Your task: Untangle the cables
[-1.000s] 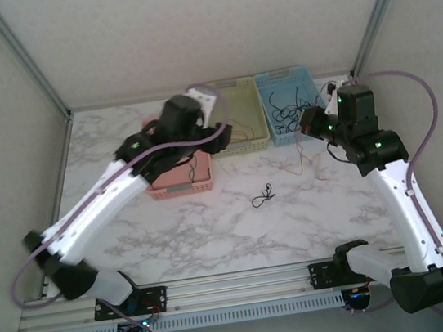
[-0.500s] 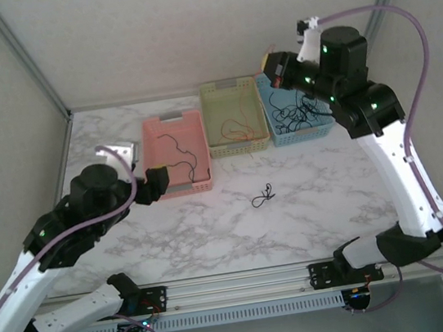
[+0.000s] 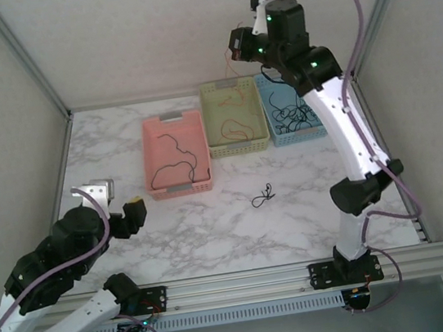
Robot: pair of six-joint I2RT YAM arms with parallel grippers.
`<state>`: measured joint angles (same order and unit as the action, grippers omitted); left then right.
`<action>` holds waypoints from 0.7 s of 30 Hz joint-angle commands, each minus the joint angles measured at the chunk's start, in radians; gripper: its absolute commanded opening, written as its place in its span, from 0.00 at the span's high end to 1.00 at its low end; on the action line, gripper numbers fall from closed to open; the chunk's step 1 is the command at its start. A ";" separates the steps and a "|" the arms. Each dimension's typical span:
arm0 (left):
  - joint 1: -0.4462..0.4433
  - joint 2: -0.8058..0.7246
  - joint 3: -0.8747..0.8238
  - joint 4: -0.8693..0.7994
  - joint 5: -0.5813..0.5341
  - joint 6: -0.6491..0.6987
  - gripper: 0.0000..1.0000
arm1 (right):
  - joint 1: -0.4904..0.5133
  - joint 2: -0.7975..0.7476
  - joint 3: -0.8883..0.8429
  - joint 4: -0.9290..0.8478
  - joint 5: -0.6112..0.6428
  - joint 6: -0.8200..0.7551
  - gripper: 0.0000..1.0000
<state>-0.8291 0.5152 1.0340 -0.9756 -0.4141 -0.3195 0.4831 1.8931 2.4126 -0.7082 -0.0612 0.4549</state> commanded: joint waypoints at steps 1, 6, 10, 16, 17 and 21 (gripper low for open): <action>0.008 -0.049 -0.043 -0.017 -0.025 -0.032 0.17 | 0.006 0.094 0.092 -0.009 0.043 -0.044 1.00; 0.009 -0.110 -0.094 0.009 -0.013 -0.041 0.17 | 0.005 0.226 0.139 -0.029 0.135 -0.061 1.00; 0.009 -0.130 -0.114 0.021 -0.017 -0.041 0.16 | 0.006 0.306 0.121 -0.052 0.166 -0.049 1.00; 0.008 -0.115 -0.121 0.028 -0.001 -0.037 0.16 | 0.005 0.388 0.075 -0.077 0.219 -0.043 0.98; 0.008 -0.112 -0.121 0.028 0.000 -0.038 0.16 | 0.006 0.404 0.079 -0.084 0.220 -0.047 0.93; 0.008 -0.113 -0.123 0.028 0.000 -0.038 0.16 | 0.005 0.450 0.119 -0.150 0.176 -0.058 0.58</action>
<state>-0.8291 0.4007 0.9195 -0.9623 -0.4171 -0.3450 0.4831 2.3173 2.4962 -0.7975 0.1131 0.4030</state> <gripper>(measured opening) 0.837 0.379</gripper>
